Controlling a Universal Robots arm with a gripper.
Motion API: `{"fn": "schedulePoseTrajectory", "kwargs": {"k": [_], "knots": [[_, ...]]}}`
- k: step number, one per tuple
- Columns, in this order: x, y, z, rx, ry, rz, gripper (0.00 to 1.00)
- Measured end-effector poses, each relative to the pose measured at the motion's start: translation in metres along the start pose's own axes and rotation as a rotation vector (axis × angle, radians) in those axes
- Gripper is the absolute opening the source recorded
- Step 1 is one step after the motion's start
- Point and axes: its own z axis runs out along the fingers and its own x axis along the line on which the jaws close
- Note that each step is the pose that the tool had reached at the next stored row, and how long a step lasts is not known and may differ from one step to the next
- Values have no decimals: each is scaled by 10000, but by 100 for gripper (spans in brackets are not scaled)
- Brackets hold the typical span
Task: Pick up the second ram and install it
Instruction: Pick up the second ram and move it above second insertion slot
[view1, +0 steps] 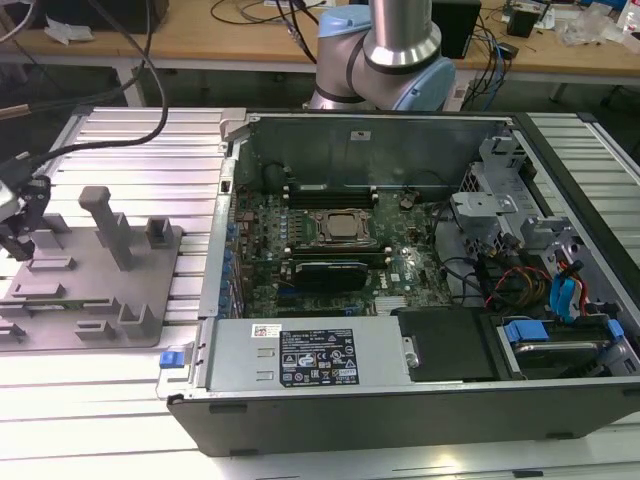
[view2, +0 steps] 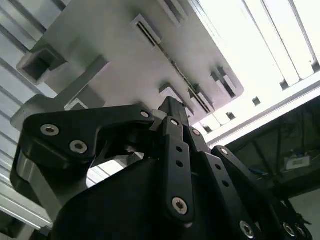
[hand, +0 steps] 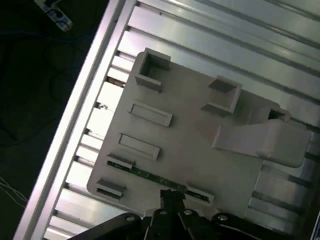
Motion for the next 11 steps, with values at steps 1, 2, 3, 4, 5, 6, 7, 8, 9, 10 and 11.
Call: {"fn": "schedulePoseTrajectory", "kwargs": {"k": [1,2,3,4,5,6,7,8,9,10,11], "knots": [[0,0,5,-13,22,-480,8],[0,0,10,-25,43,-942,8],[1,0,14,-35,60,-1317,8],[1,-1,19,-47,82,-1808,8],[1,-1,24,-59,102,-2254,8],[1,-1,29,-69,118,-2613,8],[1,-1,33,-77,134,-2951,8],[1,-2,37,-87,150,-3326,8],[1,-2,42,-97,167,-3690,8],[1,-2,47,-108,185,-4098,8],[1,-2,50,-114,198,-4364,8]]}}
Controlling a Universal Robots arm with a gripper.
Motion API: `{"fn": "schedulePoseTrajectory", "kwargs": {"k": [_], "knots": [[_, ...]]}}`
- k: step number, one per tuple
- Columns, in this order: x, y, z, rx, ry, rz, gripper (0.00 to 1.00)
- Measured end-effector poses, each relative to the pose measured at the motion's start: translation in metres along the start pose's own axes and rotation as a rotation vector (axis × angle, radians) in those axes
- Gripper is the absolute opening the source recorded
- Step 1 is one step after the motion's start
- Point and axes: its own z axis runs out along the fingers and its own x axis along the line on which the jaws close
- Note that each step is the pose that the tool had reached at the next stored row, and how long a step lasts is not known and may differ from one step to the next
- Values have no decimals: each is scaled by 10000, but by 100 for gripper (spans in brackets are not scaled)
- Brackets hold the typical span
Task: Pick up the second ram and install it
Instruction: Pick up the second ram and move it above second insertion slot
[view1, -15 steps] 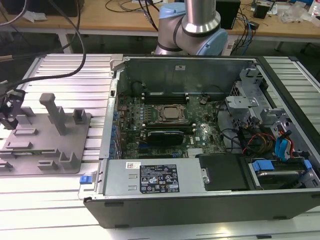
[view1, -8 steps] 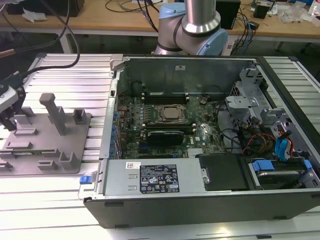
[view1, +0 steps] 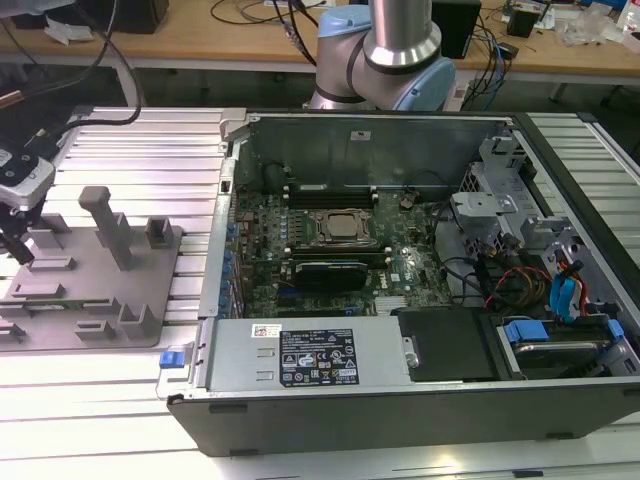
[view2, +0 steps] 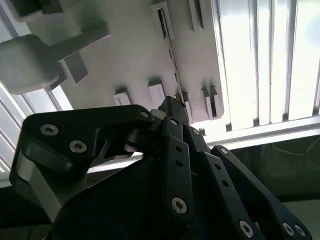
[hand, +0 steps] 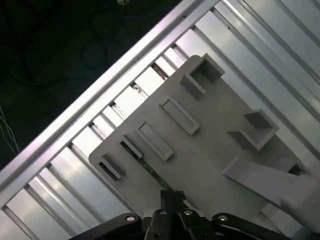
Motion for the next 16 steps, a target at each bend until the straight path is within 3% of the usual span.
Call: {"fn": "schedulePoseTrajectory", "kwargs": {"k": [1,3,6,11,16], "knots": [[0,0,2,-5,8,-175,8],[0,-1,15,-31,53,-1183,8],[1,-1,27,-56,97,-2145,8],[1,-2,42,-85,146,-3229,8],[2,-4,71,-136,234,-5177,8]]}}
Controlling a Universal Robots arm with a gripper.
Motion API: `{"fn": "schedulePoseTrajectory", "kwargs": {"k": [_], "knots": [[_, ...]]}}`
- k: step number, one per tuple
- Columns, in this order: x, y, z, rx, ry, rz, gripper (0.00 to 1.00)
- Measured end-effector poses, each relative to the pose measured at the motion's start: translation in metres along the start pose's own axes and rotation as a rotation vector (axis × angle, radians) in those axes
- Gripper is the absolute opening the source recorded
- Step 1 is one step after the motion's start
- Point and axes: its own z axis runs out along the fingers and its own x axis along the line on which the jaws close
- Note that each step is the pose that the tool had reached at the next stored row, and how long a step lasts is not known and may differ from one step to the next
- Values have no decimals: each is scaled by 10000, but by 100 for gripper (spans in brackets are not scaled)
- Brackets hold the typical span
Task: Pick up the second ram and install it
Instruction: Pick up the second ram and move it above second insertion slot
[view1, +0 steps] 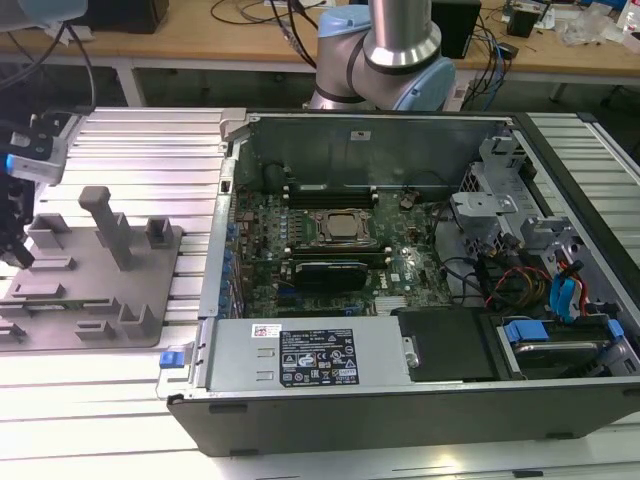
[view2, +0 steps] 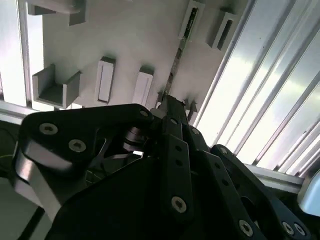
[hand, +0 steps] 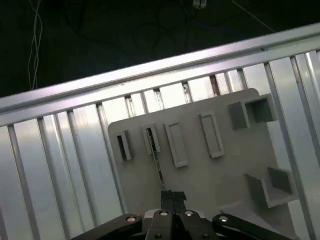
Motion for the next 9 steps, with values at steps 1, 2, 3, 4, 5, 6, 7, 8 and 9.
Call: {"fn": "schedulePoseTrajectory", "kwargs": {"k": [1,2,3,4,5,6,7,8,9], "knots": [[0,0,6,-11,18,-398,8],[0,0,11,-19,32,-703,8],[0,-1,21,-31,54,-1197,8],[1,-1,29,-43,73,-1627,8],[1,-2,38,-56,97,-2139,8],[1,-1,38,-60,103,-2254,8],[1,-1,39,-60,103,-2256,8],[1,-3,54,-50,98,-2257,8],[2,-4,96,-35,99,-2258,8]]}}
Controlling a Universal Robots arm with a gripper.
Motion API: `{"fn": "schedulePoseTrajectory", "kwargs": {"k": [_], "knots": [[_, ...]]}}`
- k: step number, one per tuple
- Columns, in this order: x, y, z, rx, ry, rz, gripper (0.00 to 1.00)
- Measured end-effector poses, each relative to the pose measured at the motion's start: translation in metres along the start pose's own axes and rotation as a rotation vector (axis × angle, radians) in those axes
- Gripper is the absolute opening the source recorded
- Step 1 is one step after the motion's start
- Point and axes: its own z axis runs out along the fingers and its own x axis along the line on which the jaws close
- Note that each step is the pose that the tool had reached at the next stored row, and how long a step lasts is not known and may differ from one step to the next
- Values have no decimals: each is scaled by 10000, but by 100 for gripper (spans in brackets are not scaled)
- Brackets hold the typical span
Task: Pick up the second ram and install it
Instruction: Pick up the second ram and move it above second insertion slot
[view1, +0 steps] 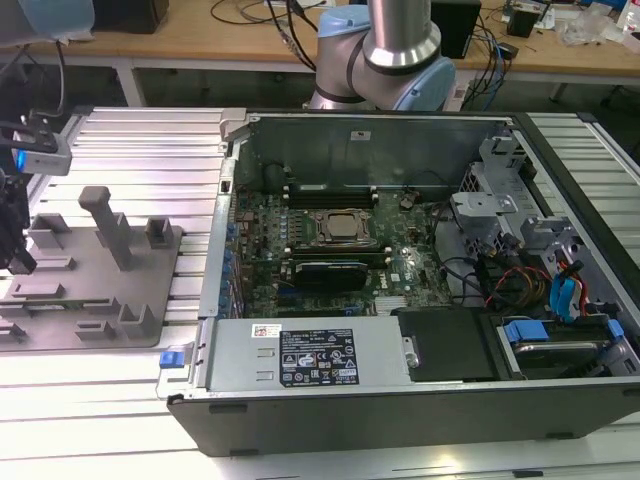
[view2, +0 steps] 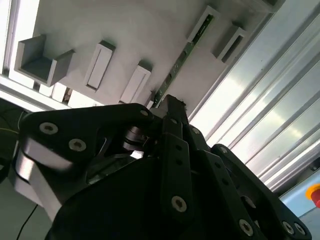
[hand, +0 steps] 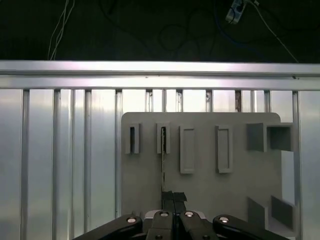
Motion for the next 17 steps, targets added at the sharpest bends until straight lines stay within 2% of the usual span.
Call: {"fn": "schedulePoseTrajectory", "kwargs": {"k": [4,6,8,17], "knots": [[4,-6,156,-1,1,1,8],[7,-9,236,-46,1,2,8],[13,-11,283,-50,1,3,8],[21,-12,296,-51,1,2,8]]}}
